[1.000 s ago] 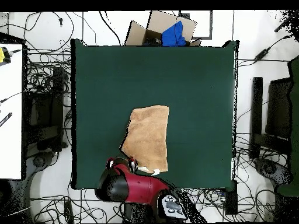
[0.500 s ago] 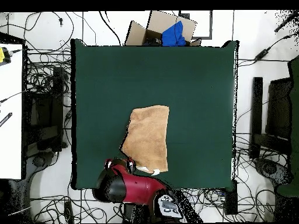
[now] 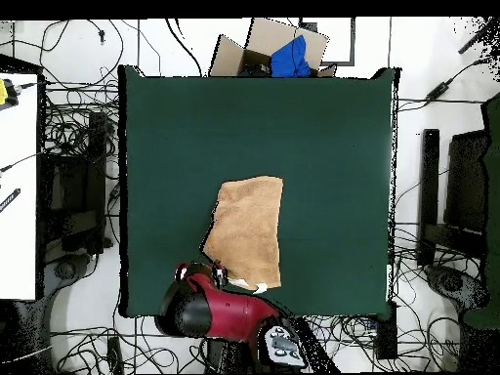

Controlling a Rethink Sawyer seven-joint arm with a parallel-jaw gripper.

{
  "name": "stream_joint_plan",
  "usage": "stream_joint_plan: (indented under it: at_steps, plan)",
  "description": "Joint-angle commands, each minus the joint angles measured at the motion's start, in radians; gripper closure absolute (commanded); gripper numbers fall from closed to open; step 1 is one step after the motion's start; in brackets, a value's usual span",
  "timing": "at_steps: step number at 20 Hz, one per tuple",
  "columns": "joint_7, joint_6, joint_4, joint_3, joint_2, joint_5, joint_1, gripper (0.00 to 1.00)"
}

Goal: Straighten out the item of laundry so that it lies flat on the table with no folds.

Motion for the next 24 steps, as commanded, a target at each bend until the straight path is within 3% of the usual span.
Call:
stream_joint_plan:
  at_steps: [1, 8, 24]
  plan:
    - [0.221, 0.047, -0.125, 0.014, 0.018, 0.084, -0.014, 0.00]
    - [0.203, 0.053, -0.162, 0.003, 0.053, 0.093, -0.016, 0.00]
    - [0.203, -0.064, -0.200, -0.016, 0.203, 0.037, -0.034, 0.00]
